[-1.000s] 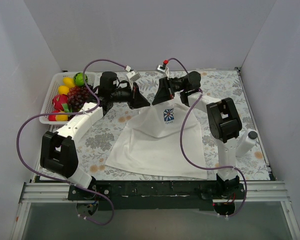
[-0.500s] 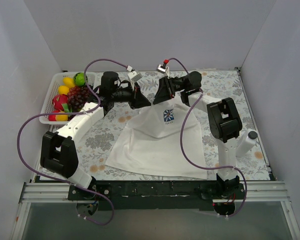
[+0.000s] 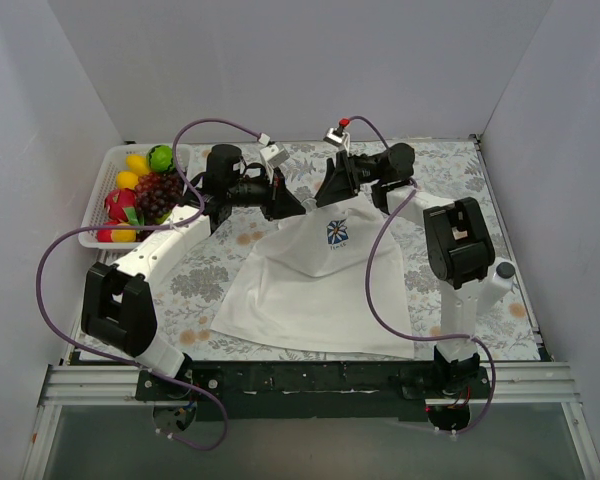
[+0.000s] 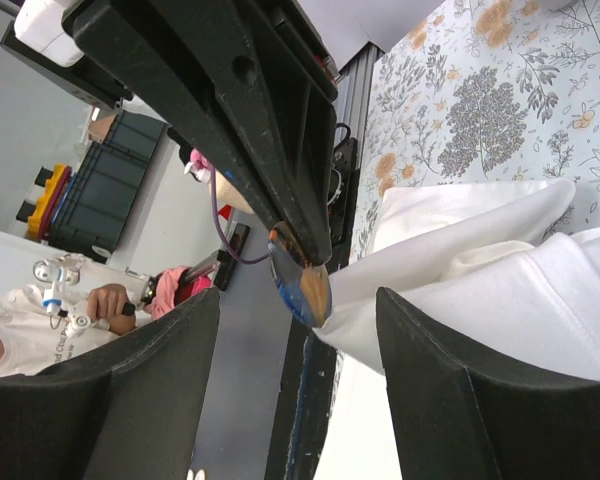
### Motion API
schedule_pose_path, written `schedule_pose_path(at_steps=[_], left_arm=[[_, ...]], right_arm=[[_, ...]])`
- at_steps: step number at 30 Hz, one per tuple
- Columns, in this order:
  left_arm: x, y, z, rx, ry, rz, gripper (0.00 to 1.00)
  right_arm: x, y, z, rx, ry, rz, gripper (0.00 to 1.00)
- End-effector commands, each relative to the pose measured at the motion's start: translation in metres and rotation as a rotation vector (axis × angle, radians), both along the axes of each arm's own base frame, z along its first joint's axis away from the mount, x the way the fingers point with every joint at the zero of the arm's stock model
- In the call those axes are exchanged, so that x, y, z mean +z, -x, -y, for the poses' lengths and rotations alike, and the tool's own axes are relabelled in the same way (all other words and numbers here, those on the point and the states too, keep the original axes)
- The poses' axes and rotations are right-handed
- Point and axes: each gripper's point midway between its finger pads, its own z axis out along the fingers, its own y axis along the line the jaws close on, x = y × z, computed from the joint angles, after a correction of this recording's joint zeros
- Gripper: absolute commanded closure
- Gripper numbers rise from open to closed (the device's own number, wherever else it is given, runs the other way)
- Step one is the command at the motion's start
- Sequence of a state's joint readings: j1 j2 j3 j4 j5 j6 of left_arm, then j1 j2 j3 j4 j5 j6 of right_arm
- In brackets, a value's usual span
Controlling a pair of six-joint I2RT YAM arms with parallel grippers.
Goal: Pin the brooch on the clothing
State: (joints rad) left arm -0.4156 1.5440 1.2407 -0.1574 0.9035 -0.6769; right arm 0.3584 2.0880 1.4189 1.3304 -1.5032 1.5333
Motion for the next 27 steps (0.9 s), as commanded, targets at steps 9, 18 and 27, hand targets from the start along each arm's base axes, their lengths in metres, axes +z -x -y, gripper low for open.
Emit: schedule_pose_path(at_steps=[9,18,27], left_arm=[[0.016,-0.002,-0.002,0.019,0.004,0.053,1.00],[0.016,-0.006,-0.002,0.039,-0.001,0.050,1.00],[0.017,-0.004,-0.003,0.043,0.000,0.045,1.00]], right_arm=[[0.060,-0.010,0.033,-0.244,-0.286,0.538,0.15],[0.072,-0.051,0.047,-0.627,-0.124,0.645,0.02],[0.067,-0.052,0.056,-0.729,-0.052,0.729,0.01]])
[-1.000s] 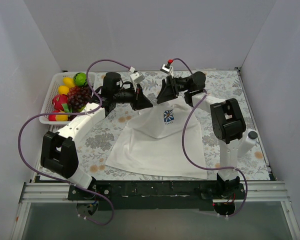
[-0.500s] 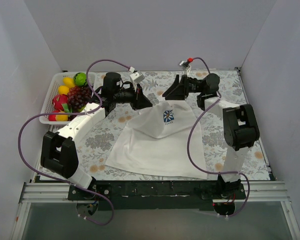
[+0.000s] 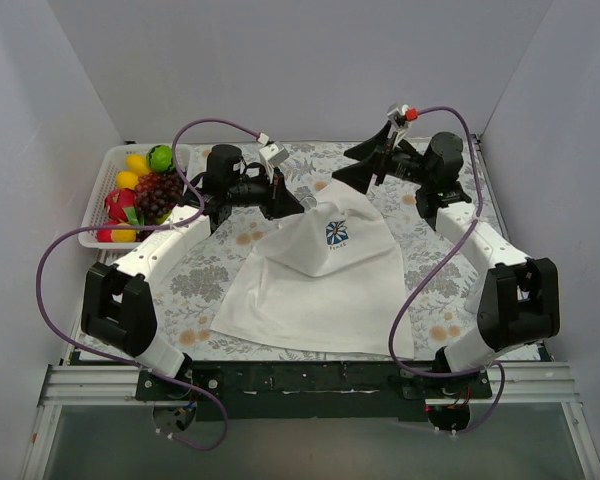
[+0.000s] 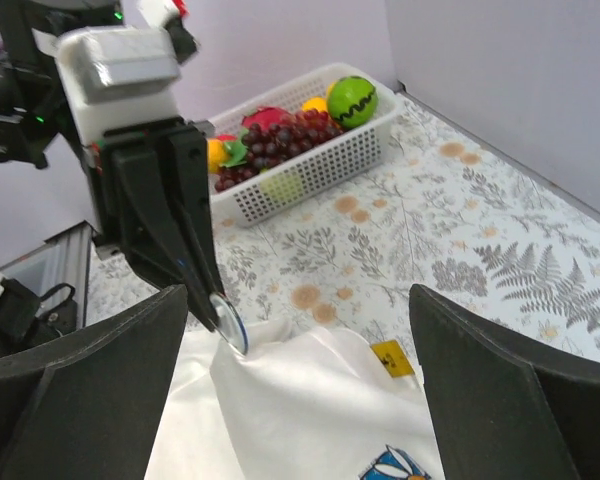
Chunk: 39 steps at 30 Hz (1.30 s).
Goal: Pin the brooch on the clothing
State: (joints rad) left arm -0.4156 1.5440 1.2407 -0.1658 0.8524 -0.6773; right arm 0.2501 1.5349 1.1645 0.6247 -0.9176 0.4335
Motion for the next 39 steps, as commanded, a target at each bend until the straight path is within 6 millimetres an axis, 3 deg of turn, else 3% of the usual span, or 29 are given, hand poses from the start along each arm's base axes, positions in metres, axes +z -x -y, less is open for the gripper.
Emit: schedule_pose_path(at_steps=[1,13,29,39], left_arm=[[0.023,0.003,0.000,-0.007,0.024,0.046,1.00],[0.026,0.011,0.000,-0.034,0.028,0.037,1.00],[0.027,0.024,0.004,-0.088,0.027,0.023,1.00],[0.027,0.024,0.004,-0.087,0.022,0.027,1.00]], right_arm=[[-0.016,0.002,0.000,-0.044,0.065,0.040,0.02],[-0.046,0.044,-0.037,0.129,0.163,0.075,0.07],[-0.067,0.036,-0.045,0.135,0.197,0.039,0.03],[-0.076,0.053,-0.054,0.251,0.219,0.032,0.04]])
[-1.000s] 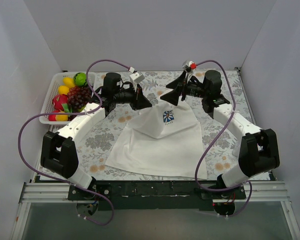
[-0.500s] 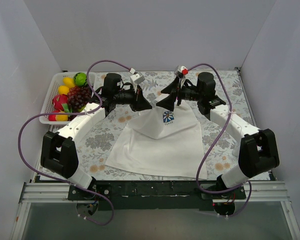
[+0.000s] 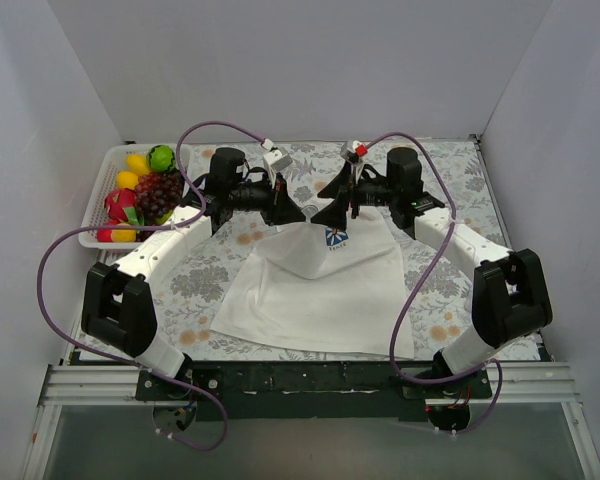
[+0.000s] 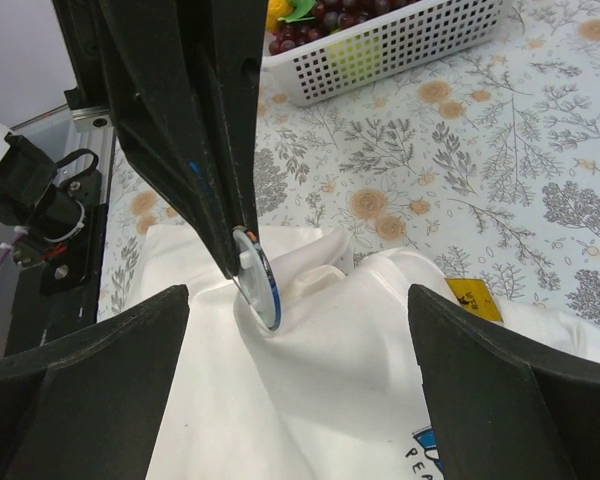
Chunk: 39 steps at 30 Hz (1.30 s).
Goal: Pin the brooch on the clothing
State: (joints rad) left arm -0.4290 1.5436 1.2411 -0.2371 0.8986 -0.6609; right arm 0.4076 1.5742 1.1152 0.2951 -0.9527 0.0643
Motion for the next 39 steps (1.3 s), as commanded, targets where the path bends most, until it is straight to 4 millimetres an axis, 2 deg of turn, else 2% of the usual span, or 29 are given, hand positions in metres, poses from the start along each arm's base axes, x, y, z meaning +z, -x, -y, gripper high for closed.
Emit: schedule_pose_path(at_steps=[1,4,9,24,27,28,39], left_arm=[[0.036,0.006,0.001,-0.027,0.039,0.084,1.00],[0.036,0.007,0.001,-0.029,0.041,0.085,1.00],[0.036,0.008,0.000,-0.026,0.038,0.088,1.00],[0.039,0.011,0.000,-0.039,0.044,0.091,1.00],[0.042,0.015,0.001,-0.060,0.053,0.092,1.00],[0.042,0.016,0.001,-0.066,0.054,0.090,1.00],[0.045,0.018,0.000,-0.067,0.054,0.094,1.00]], right_arm=[[0.014,0.007,-0.005,0.067,-0.006,0.054,0.04],[0.012,0.006,-0.007,0.072,0.000,0.046,0.06],[0.007,0.004,-0.010,0.084,0.003,0.030,0.15],[0.016,0.013,-0.011,0.149,-0.020,0.038,0.24],[0.016,0.012,-0.011,0.149,-0.020,0.037,0.27],[0.017,0.013,-0.011,0.152,-0.020,0.038,0.34],[0.015,0.018,-0.011,0.194,-0.020,0.046,0.42]])
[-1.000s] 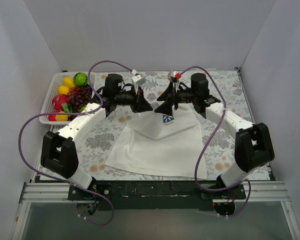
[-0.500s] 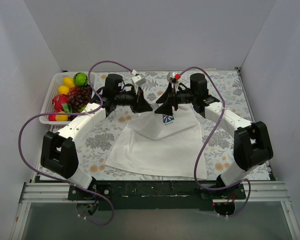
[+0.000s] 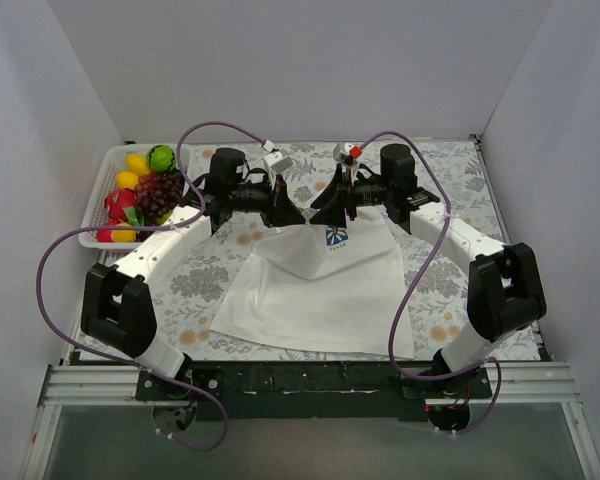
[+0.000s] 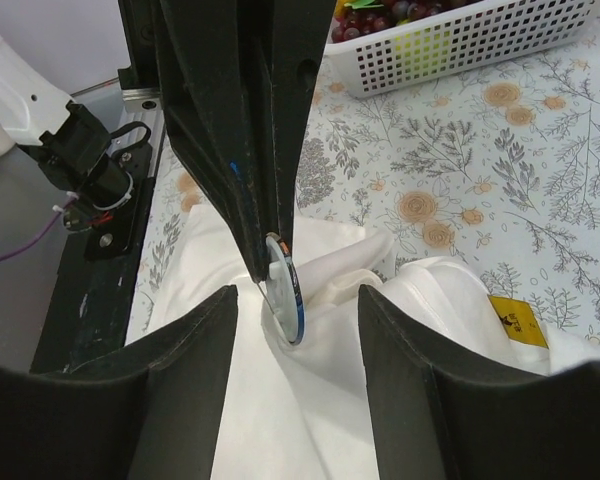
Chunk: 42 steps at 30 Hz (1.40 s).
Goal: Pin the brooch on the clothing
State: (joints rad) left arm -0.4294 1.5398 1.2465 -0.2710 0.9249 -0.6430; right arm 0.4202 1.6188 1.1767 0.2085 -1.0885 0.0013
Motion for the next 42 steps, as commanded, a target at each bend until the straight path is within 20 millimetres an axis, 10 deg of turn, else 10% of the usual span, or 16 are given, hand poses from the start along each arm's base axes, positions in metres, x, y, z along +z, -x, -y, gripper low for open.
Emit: schedule_pose_path(at_steps=[1,42], left_arm=[[0.044,0.011,0.000,-0.037,0.056,0.103,1.00],[0.050,0.010,0.014,-0.023,0.027,0.118,1.00]], right_arm=[[0.015,0.001,-0.003,0.044,-0.023,0.056,0.42],[0.002,-0.018,-0.018,-0.035,0.068,-0.008,0.92]])
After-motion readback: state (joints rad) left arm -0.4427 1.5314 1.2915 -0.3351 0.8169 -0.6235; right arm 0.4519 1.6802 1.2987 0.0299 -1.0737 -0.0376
